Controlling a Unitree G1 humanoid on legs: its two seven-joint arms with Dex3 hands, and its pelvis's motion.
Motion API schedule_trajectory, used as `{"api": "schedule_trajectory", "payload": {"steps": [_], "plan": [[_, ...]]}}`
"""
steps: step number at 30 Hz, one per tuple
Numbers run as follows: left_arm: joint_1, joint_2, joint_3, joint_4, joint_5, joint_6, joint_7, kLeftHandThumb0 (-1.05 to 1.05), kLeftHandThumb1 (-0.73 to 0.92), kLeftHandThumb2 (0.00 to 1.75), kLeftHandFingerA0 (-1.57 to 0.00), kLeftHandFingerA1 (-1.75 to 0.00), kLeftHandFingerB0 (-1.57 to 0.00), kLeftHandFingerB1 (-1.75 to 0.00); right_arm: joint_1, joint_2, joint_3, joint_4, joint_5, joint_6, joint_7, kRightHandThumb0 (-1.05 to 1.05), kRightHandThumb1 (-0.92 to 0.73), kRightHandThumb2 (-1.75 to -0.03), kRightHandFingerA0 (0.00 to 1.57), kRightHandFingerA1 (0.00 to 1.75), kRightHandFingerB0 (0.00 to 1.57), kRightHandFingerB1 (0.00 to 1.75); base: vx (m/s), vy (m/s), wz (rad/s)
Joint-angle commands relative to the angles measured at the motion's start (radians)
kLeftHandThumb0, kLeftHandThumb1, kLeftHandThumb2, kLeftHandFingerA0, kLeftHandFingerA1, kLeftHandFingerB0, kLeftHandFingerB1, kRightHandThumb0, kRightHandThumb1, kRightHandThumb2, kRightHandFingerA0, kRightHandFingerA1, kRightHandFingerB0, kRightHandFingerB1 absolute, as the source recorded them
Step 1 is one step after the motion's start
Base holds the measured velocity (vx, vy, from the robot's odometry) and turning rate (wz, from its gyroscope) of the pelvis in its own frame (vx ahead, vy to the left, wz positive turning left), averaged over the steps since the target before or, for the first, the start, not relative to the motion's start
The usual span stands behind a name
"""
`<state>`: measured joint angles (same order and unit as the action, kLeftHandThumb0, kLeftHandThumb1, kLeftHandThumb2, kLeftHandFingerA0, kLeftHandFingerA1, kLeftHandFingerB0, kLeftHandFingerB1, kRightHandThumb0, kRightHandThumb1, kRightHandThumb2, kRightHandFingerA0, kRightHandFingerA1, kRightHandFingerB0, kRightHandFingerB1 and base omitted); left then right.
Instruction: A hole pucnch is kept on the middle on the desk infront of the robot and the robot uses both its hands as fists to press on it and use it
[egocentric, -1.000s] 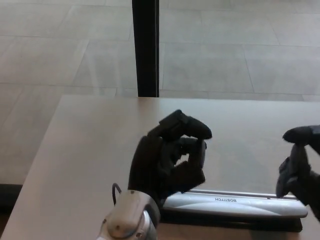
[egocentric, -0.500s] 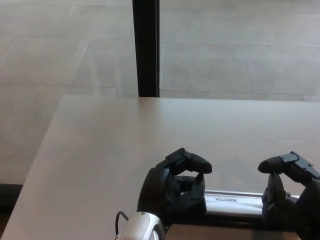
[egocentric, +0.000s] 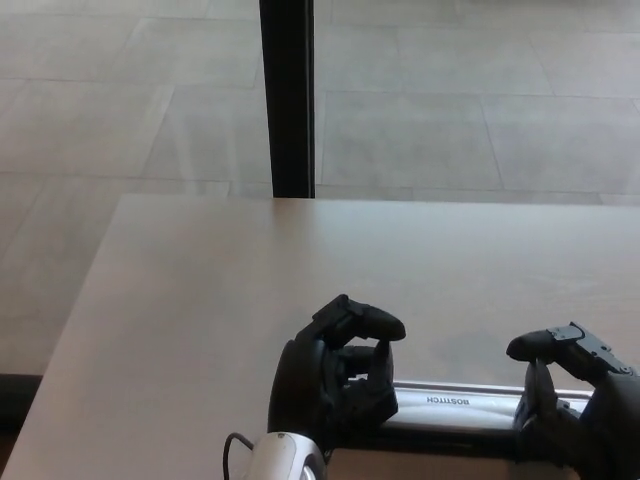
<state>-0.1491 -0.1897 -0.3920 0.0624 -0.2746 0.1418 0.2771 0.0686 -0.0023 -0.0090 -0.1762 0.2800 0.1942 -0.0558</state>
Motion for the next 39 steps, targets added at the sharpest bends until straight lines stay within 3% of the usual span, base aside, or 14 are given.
{"api": "schedule_trajectory", "payload": {"steps": [1,14,20,26,28,29,31,33,34,35,36,37,38,39], "plan": [[0.084,-0.383,-0.001,0.321,0.14,-0.382,0.333,-0.42,0.86,0.77,-0.98,-1.75,-0.55,-1.68,0.011,0.074,-0.005,0.237,-0.115,-0.266,-0.053,-0.38,-0.72,-0.94,1.08,1.75,0.62,1.75,0.0,0.0,0.0],[0.006,-0.368,-0.054,0.556,0.299,-0.575,0.539,-0.38,0.8,0.86,-0.98,-1.75,-0.59,-1.67,0.008,0.103,-0.059,0.503,-0.15,-0.521,-0.084,-0.36,-0.69,-1.04,1.06,1.75,0.72,1.75,0.0,0.0,0.0],[-0.103,-0.316,-0.125,0.694,0.435,-0.538,0.681,-0.37,0.84,0.89,-0.91,-1.75,-0.6,-1.75,-0.021,0.093,-0.051,0.654,-0.235,-0.647,-0.159,-0.33,-0.71,-0.97,1.06,1.75,0.7,1.74,0.0,0.0,0.0],[-0.209,-0.218,-0.245,0.788,0.566,-0.503,0.691,-0.29,0.79,1.0,-0.96,-1.75,-0.62,-1.68,-0.079,0.042,-0.024,0.814,-0.354,-0.725,-0.281,-0.4,-0.73,-0.89,0.99,1.75,0.7,1.75,0.0,0.0,0.0],[-0.252,-0.142,-0.343,0.811,0.661,-0.521,0.658,-0.23,0.73,1.03,-0.95,-1.75,-0.67,-1.52,-0.085,0.016,0.004,0.845,-0.434,-0.719,-0.371,-0.38,-0.77,-0.79,0.93,1.75,0.7,1.73,0.0,0.0,0.0],[-0.272,-0.122,-0.379,0.821,0.692,-0.521,0.645,-0.26,0.71,1.04,-0.92,-1.75,-0.74,-1.45,-0.09,0.012,0.009,0.862,-0.446,-0.722,-0.389,-0.42,-0.81,-0.62,0.87,1.75,0.68,1.56,0.0,0.0,0.0],[-0.342,-0.049,-0.506,0.845,0.819,-0.544,0.63,-0.26,0.57,1.11,-0.99,-1.75,-0.81,-1.41,-0.111,0.007,0.039,0.896,-0.511,-0.647,-0.502,-0.41,-0.75,-0.6,0.8,1.75,0.65,1.64,0.0,0.0,0.0],[-0.367,-0.045,-0.535,0.865,0.839,-0.553,0.651,-0.26,0.57,1.11,-0.99,-1.75,-0.81,-1.41,-0.122,0.002,0.048,0.907,-0.534,-0.615,-0.538,-0.41,-0.75,-0.6,0.8,1.75,0.65,1.64,0.0,0.0,0.0],[-0.39,-0.035,-0.574,0.875,0.875,-0.547,0.666,-0.22,0.48,1.16,-1.04,-1.75,-0.73,-1.67,-0.119,0.003,0.053,0.906,-0.532,-0.576,-0.532,-0.42,-0.76,-0.59,0.69,1.74,0.55,1.45,0.0,0.0,0.0],[-0.402,-0.03,-0.592,0.88,0.887,-0.539,0.668,-0.23,0.49,1.14,-1.03,-1.75,-0.72,-1.75,-0.127,-0.056,0.142,0.906,-0.655,-0.474,-0.576,-0.42,-0.77,-0.65,0.6,1.43,0.52,1.17,0.0,0.0,0.0],[-0.412,-0.026,-0.606,0.884,0.897,-0.533,0.678,-0.23,0.47,1.13,-1.04,-1.75,-0.71,-1.75,-0.134,-0.089,0.195,0.911,-0.73,-0.436,-0.613,-0.41,-0.59,-1.02,0.71,0.96,0.64,0.87,0.0,0.0,0.0],[-0.421,-0.025,-0.623,0.896,0.907,-0.542,0.698,-0.22,0.46,1.15,-1.05,-1.75,-0.75,-1.74,-0.144,-0.124,0.256,0.918,-0.809,-0.366,-0.65,-0.43,-0.58,-1.0,0.7,0.99,0.66,0.88,0.0,0.0,0.0],[-0.432,-0.023,-0.642,0.906,0.92,-0.534,0.72,-0.21,0.42,1.14,-1.05,-1.75,-0.73,-1.74,-0.148,-0.141,0.269,0.927,-0.821,-0.386,-0.657,-0.43,-0.7,-0.65,0.62,1.43,0.59,1.11,0.0,0.0,0.0],[-0.436,-0.022,-0.649,0.908,0.921,-0.528,0.716,-0.21,0.4,1.12,-1.04,-1.75,-0.72,-1.75,-0.148,-0.142,0.272,0.914,-0.823,-0.363,-0.651,-0.42,-0.72,-0.62,0.59,1.32,0.59,1.04,0.0,0.0,0.0]]}}
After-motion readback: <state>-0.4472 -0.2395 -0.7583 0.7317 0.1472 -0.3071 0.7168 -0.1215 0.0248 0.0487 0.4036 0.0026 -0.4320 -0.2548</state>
